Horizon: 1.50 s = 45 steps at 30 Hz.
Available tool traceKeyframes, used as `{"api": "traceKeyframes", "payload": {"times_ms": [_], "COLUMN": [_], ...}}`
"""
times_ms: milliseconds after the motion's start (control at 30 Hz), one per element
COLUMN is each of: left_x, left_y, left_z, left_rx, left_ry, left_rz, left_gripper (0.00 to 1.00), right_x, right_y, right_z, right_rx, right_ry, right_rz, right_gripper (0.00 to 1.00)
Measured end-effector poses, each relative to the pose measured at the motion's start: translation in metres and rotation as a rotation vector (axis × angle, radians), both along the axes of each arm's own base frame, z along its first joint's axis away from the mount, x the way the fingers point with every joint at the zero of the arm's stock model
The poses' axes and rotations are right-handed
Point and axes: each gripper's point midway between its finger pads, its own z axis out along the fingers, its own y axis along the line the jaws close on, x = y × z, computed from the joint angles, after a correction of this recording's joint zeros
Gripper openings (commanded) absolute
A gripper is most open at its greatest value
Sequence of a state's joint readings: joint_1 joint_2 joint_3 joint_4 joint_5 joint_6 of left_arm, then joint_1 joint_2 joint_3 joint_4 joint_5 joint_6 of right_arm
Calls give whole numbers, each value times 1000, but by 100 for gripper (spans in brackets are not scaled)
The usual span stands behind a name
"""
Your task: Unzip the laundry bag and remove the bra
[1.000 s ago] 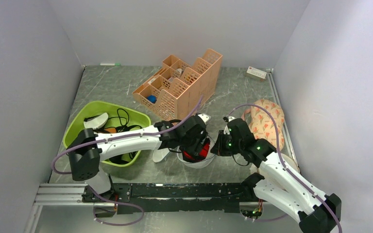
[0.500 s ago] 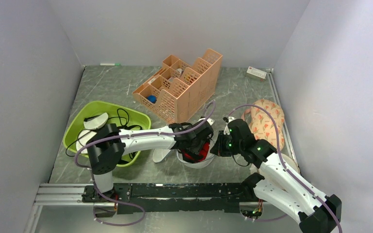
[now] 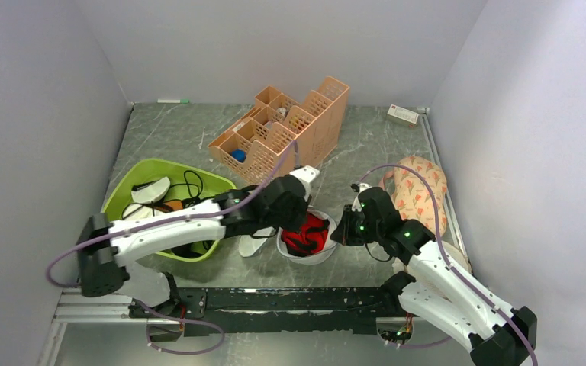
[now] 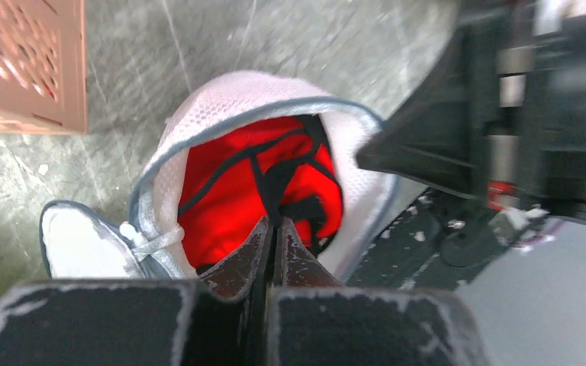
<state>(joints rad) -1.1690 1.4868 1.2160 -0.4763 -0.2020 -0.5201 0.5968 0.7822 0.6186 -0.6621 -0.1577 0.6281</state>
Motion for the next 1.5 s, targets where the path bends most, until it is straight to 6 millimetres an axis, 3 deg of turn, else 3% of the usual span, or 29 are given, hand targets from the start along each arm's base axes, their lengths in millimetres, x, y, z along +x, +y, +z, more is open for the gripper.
{"api": "traceKeyframes", "payload": {"times_ms": [100, 333, 600, 800, 1100, 1200, 1267, 1500], "left_x": [-4, -9, -12, -16, -16, -14, -10, 15], "left_y": [8, 18, 29, 52, 109, 127, 136, 152], "left_z": [41, 105, 191, 243, 329, 339, 335, 289], "left_rx": [-102, -228, -391, -455, -529, -516, -480, -217], "left_ry": [-35, -87, -179, -245, -410, -452, -463, -464], "left_rz": [2, 3, -9, 1, 73, 111, 143, 276], "left_gripper": [7, 7, 7, 7, 7, 7, 7, 7], "right_x": [2, 2, 2, 2, 3, 3, 3, 3], "right_y": [-1, -2, -2, -2, -3, -3, -3, -3], "right_z": [1, -2, -2, -3, -5, -5, -5, -6], "right_rx": [-2, -7, -8, -12, -17, -18, -18, -21], "right_ry": [-10, -10, -10, -6, -1, -1, -1, 4], "right_rz": [-7, -12, -16, -17, -18, -18, -18, -18], "right_gripper": [0, 0, 0, 0, 0, 0, 0, 0]}}
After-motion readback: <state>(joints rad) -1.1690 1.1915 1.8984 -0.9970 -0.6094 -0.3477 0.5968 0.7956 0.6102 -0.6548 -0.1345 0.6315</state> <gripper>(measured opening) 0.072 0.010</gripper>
